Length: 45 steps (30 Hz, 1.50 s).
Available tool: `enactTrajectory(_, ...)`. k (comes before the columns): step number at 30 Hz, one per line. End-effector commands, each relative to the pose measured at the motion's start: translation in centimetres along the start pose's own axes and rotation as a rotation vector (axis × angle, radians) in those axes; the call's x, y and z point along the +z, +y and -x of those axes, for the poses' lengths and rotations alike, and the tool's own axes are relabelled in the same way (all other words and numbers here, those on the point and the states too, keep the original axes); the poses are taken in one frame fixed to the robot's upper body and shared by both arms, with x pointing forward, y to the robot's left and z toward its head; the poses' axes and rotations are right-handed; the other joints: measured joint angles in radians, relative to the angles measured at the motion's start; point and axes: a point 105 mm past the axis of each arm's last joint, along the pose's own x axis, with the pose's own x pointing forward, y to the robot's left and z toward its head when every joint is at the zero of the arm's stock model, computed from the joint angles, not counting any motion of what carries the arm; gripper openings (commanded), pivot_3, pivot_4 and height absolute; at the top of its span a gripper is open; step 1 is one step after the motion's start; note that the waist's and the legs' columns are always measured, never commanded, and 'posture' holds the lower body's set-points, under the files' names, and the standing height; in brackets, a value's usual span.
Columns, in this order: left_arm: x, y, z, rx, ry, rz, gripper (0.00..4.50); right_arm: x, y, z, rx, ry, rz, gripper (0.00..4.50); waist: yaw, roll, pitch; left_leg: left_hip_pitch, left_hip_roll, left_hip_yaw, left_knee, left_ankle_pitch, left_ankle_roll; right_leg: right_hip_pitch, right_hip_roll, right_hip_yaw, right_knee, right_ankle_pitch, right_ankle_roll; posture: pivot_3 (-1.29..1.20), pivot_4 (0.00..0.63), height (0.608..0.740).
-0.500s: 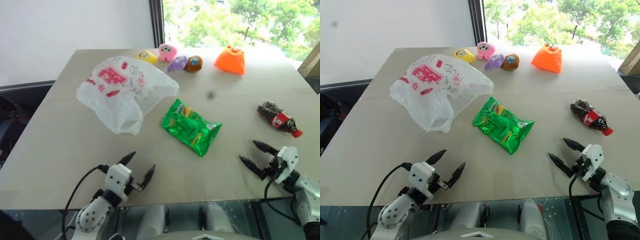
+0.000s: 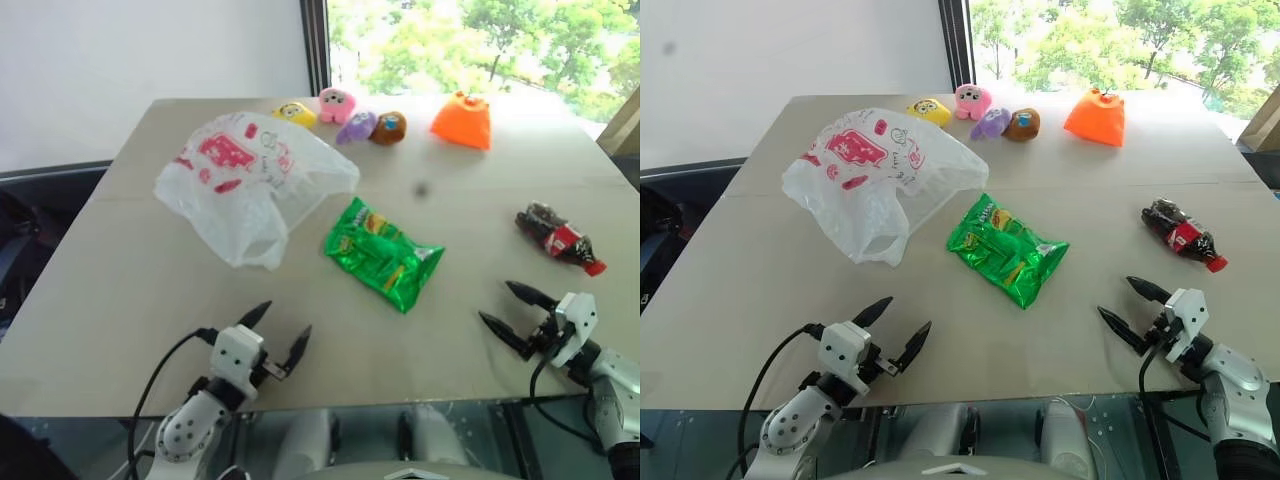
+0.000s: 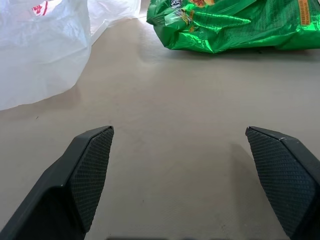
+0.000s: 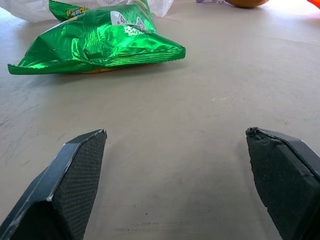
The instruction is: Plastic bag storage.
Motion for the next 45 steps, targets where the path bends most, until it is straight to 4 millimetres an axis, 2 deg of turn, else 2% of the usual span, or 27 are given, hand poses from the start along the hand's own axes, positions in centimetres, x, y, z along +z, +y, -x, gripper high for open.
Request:
enactTrajectory(1, -1.1, 0.0, 0.3, 0.017, 0.04, 0.017, 4.48, -0.7, 0.1, 0.2, 0.001, 0.027, -0.016, 4.5, 0.0, 0.0, 0.0, 0.0, 0.0, 0.0, 0.0, 0.0, 0.0, 0.0, 0.0, 0.0, 0.0, 0.0, 0.0, 0.0, 0.15, 0.74)
enactTrajectory(15, -0.8, -0.2, -0.2, -0.003, 0.032, 0.04, 4.48, -0.6, 0.0, 0.3, -0.005, 0.022, -0.008, 4.5, 0.0, 0.0, 0.0, 0.0, 0.0, 0.0, 0.001, 0.0, 0.0, 0.0, -0.001, 0.0, 0.0, 0.0, 0.0, 0.0, 0.15, 0.74)
enactTrajectory(19, 0.0, 0.3, -0.2, 0.023, -0.009, 0.042, 4.48, -0.4, 0.0, 0.0, 0.002, 0.014, -0.005, 4.5, 0.0, 0.0, 0.0, 0.0, 0.0, 0.0, 0.001, 0.0, 0.0, 0.0, -0.001, 0.0, 0.0, 0.0, 0.0, 0.0, 0.15, 0.74)
enactTrajectory(23, 1.9, 1.3, -0.2, 0.081, -0.092, 0.014, 4.48, 0.1, 0.7, -0.4, 0.048, 0.0, 0.003, 4.5, 0.0, -0.002, 0.002, 0.0, 0.0, 0.0, 0.001, 0.0, 0.0, 0.0, -0.003, 0.0, 0.0, 0.0, 0.0, 0.0, 0.15, 0.74)
enactTrajectory(28, 5.0, 2.7, -1.0, 0.173, -0.198, -0.054, 4.48, 2.7, 3.0, -1.6, 0.173, -0.079, 0.028, 4.5, 0.001, -0.002, 0.006, -0.004, 0.0, -0.002, 0.001, 0.0, 0.0, -0.002, -0.004, -0.001, 0.0, 0.0, 0.0, 0.0, 0.15, 0.74)
enactTrajectory(32, 7.5, 4.1, -3.0, 0.275, -0.275, -0.075, 4.48, 5.8, 5.7, -3.5, 0.289, -0.151, 0.04, 4.5, 0.001, -0.002, 0.008, -0.005, 0.0, -0.002, 0.001, 0.0, 0.0, -0.003, -0.005, -0.002, 0.0, 0.0, 0.0, 0.0, 0.15, 0.74)
enactTrajectory(34, 7.5, 4.4, -4.2, 0.309, -0.266, -0.074, 4.48, 7.6, 6.7, -4.8, 0.323, -0.205, 0.047, 4.5, 0.001, -0.002, 0.009, -0.005, -0.002, -0.002, 0.001, 0.0, 0.0, -0.003, -0.003, -0.002, -0.001, 0.0, 0.0, 0.0, 0.15, 0.74)
enactTrajectory(37, 6.9, 4.6, -5.5, 0.334, -0.239, -0.032, 4.48, 8.8, 7.4, -5.8, 0.344, -0.237, 0.042, 4.5, 0.0, -0.002, 0.009, -0.006, -0.002, -0.003, 0.001, 0.0, 0.0, -0.003, -0.001, -0.003, 0.0, 0.0, 0.001, 0.0, 0.15, 0.74)
enactTrajectory(41, 6.0, 4.5, -7.6, 0.338, -0.203, 0.031, 4.48, 9.3, 7.4, -6.4, 0.346, -0.25, 0.05, 4.5, 0.003, -0.004, 0.01, -0.006, -0.004, -0.005, 0.002, 0.0, 0.0, -0.003, -0.001, -0.004, 0.0, 0.003, 0.004, 0.0, 0.15, 0.74)
enactTrajectory(45, 5.5, 4.6, -8.2, 0.343, -0.167, 0.042, 4.48, 9.5, 6.8, -6.4, 0.336, -0.246, 0.066, 4.5, 0.001, -0.005, 0.011, -0.007, -0.005, -0.006, 0.002, 0.0, 0.0, -0.003, -0.001, -0.005, 0.0, 0.003, 0.005, 0.0, 0.15, 0.74)
